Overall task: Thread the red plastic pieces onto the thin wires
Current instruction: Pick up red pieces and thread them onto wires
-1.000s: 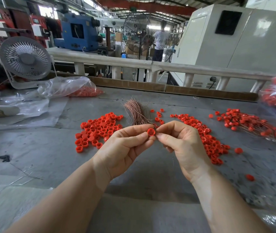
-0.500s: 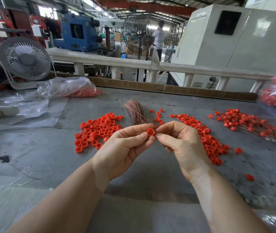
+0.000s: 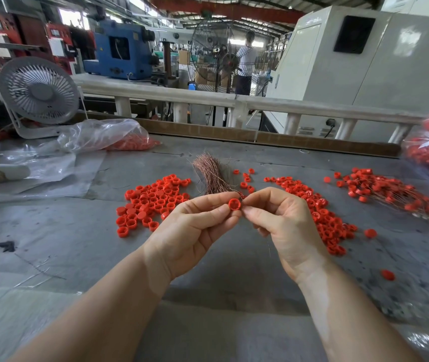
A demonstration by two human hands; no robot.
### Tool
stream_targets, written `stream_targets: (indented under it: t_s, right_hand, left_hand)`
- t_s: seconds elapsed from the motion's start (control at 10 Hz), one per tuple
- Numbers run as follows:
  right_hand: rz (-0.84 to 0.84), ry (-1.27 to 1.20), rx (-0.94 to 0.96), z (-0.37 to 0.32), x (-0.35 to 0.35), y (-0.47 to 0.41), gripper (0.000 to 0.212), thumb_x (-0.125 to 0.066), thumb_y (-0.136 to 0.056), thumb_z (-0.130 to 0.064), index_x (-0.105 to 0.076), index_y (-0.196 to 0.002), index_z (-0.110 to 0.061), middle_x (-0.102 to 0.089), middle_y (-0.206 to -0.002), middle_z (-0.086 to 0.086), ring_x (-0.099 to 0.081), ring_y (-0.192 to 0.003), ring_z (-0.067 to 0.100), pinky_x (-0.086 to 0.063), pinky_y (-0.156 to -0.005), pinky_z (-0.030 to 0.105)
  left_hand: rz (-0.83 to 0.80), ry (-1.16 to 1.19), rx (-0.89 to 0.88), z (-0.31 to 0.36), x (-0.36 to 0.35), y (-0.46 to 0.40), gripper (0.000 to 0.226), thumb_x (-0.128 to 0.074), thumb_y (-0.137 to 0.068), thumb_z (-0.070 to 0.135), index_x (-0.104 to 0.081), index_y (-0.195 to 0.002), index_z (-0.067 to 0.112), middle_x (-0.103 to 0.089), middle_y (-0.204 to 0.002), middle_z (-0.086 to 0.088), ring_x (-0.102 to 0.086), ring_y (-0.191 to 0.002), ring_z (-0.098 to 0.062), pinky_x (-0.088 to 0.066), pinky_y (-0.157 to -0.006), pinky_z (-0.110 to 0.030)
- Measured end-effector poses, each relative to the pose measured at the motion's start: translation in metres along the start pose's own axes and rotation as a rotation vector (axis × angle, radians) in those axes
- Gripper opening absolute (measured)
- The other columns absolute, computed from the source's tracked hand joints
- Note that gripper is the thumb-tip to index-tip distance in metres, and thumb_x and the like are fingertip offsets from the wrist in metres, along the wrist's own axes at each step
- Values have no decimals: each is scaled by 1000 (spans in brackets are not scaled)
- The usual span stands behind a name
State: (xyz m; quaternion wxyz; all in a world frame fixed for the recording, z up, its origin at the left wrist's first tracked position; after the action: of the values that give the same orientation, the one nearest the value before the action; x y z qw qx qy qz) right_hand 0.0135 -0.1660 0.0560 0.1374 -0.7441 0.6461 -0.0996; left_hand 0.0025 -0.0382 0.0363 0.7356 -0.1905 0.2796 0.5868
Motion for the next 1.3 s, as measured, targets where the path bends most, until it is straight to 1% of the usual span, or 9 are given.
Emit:
stream_targets:
  t_s: [0.5,0.6,0.8,1.0,1.1,1.3]
  right_hand:
    - [-3,20,0,-1,0,0,21,-64,-78,7,-66,-69,-11,-61,-55,-6,-49,-49,-1,-37,-48,10]
    - [-1,13,-2,-1,0,1,21,-63,-78,8,-66,-69,-11,-61,-56,-6,-49,-48,-1,-37,-48,9]
    - [0,0,-4,-1,-1,1,19,-63,-78,9,-65,-70,-8,-62,-56,-6,-51,-49,-2,-37,-49,8]
    - [5,7,-6,-1,0,1,20,-63,-78,9,-65,-69,-10,-62,-56,-6,-50,-49,-2,-37,-49,9]
    - [3,15,-1,-1,0,1,20,-63,-77,8,-66,-69,-10,-62,-56,-6,-50,-49,-2,-37,-49,9]
    - [0,19,6,-1,0,0,21,-63,-77,9,-65,-69,-10,-62,-56,-6,-51,-49,-2,-38,-49,8]
  left_hand:
    - [17,5,21,0,-1,1,24,-56,-67,-3,-76,-79,3,-72,-78,-12,-70,-68,-13,-56,-60,-17]
    - [32,13,27,0,0,1,25,-55,-65,-1,-76,-78,3,-71,-75,-13,-69,-65,-13,-55,-58,-18]
    - [35,17,27,0,1,0,26,-52,-65,-1,-76,-77,2,-70,-74,-13,-68,-63,-13,-55,-57,-18]
    - [41,12,31,0,1,0,24,-56,-63,1,-76,-77,3,-70,-72,-11,-67,-61,-11,-55,-58,-18]
    - [39,3,33,0,0,1,23,-59,-62,2,-76,-78,3,-70,-73,-11,-67,-62,-10,-55,-57,-17]
    - [31,10,40,0,0,2,23,-57,-65,-1,-75,-79,3,-72,-77,-12,-70,-68,-13,-56,-59,-17]
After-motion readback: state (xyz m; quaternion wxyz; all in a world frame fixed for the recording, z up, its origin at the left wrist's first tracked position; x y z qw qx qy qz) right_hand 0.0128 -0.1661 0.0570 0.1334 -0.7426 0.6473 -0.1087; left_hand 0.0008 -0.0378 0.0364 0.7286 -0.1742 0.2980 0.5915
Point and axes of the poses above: each hand's wrist, its own y-axis away from the middle knuckle, its own x-axis out of the back of the hand, z = x × y, the point moved 5 cm from there along -y, towards the middle knuckle
